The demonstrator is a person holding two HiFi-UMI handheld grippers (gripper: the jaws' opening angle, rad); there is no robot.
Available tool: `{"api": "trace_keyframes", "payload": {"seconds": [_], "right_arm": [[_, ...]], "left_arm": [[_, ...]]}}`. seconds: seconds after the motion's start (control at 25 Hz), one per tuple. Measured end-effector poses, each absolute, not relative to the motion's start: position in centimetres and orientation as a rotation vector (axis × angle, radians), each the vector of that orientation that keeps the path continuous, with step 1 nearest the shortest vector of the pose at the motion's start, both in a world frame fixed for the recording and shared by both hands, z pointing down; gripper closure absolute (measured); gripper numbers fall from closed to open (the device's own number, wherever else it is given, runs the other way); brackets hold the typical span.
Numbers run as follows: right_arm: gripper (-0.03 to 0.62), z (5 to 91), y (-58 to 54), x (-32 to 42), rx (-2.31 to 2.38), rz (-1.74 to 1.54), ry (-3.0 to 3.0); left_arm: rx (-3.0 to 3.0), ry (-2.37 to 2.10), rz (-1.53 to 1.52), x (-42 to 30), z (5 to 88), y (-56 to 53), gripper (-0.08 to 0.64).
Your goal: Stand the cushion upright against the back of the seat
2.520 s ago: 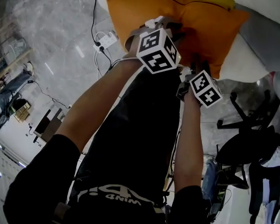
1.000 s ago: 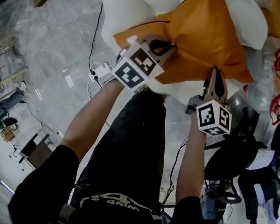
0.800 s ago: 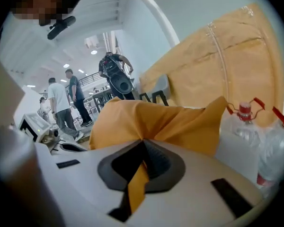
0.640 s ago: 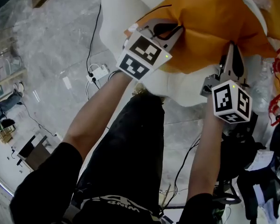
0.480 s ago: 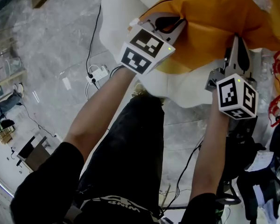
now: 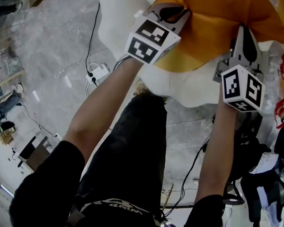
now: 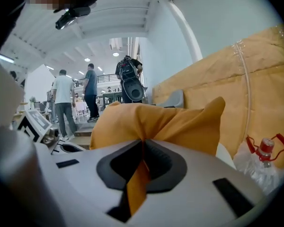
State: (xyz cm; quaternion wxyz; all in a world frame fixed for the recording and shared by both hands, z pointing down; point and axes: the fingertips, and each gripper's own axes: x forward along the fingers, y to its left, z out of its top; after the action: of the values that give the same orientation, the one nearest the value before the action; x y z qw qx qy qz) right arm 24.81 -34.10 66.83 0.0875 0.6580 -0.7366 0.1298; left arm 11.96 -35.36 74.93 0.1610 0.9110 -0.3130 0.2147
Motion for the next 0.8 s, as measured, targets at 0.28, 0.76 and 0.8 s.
{"api": "trace_keyframes", "payload": {"seconds": [0.28,0.76,0.8], "right_arm": [[0.516,66.6,-34.1,25.5,2.005,0.356,-2.137],[0.368,65.1,-32.2,25.3,2.047,0.439,-2.07],[0.368,64.6,-31.7,25.5,2.06,0.432,-2.061]], "left_arm": [[2.6,-0.932,0.654,11.5,74.9,-35.7,0.481],[2.686,-0.998,0.587,9.8,70.8,-35.0,0.268],[2.707,-0.995,0.568,9.6,70.0,-34.9,0.281]]}}
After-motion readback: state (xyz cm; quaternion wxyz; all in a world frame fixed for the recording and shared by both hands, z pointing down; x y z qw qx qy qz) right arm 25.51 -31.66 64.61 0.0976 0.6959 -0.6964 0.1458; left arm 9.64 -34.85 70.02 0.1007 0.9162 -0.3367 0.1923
